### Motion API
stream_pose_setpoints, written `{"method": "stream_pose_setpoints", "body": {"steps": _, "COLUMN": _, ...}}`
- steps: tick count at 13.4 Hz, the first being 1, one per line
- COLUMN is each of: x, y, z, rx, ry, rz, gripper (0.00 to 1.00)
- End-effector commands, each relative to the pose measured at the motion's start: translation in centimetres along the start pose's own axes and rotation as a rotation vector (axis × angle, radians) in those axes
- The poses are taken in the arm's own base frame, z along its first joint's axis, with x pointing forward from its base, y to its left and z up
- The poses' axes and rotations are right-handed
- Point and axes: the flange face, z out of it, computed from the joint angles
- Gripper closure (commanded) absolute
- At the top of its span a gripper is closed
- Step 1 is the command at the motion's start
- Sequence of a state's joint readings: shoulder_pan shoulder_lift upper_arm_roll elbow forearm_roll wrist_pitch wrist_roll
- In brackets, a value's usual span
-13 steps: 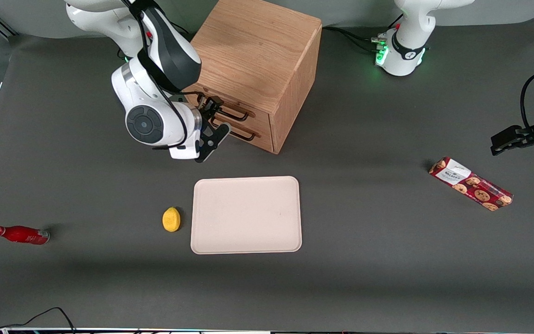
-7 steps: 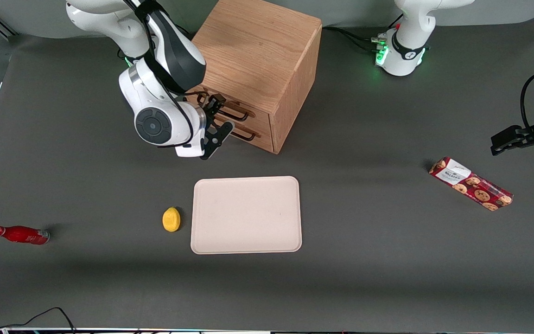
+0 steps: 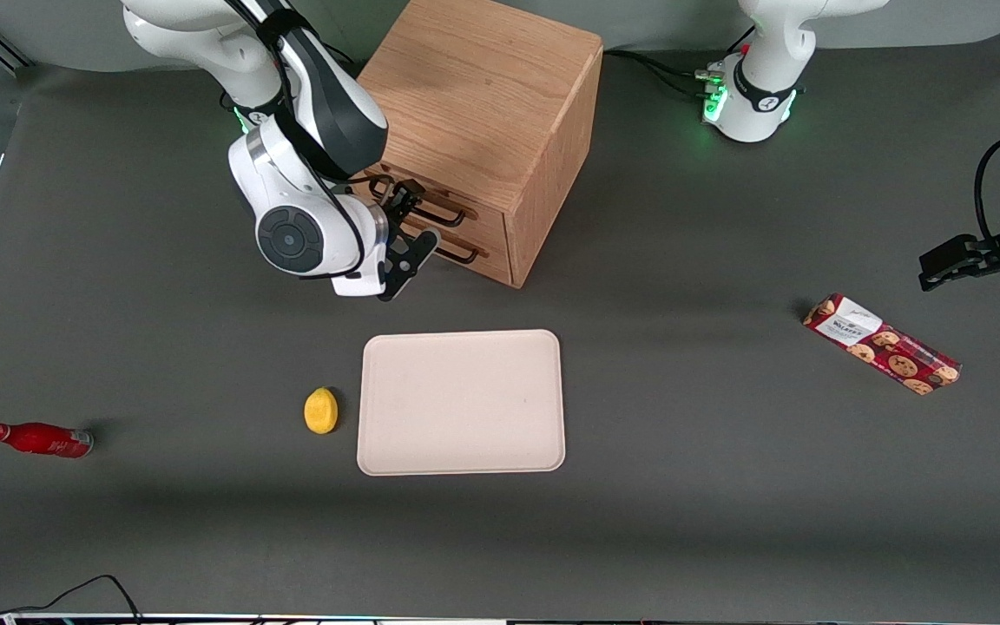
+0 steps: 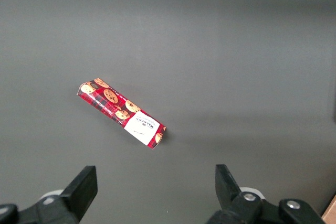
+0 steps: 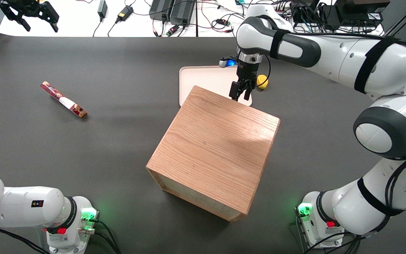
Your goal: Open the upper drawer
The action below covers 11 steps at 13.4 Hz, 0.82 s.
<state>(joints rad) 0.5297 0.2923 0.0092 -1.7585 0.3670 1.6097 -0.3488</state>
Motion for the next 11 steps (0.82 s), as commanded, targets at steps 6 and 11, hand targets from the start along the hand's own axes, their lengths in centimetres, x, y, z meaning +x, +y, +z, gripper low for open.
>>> {"method": "stream_pose_setpoints", "body": {"steps": 6, "x": 0.4, "y": 0.9, "z": 0.6, "rx": 0.016, "ry": 0.039, "rz": -0.141, "gripper": 0.0}}
{"method": "stream_pose_setpoints", "body": {"steps": 11, "x": 1.0, "y": 2.5, "z": 1.2, "rx": 0.018, "ry": 0.048, "rz": -0.163, "gripper": 0.0}}
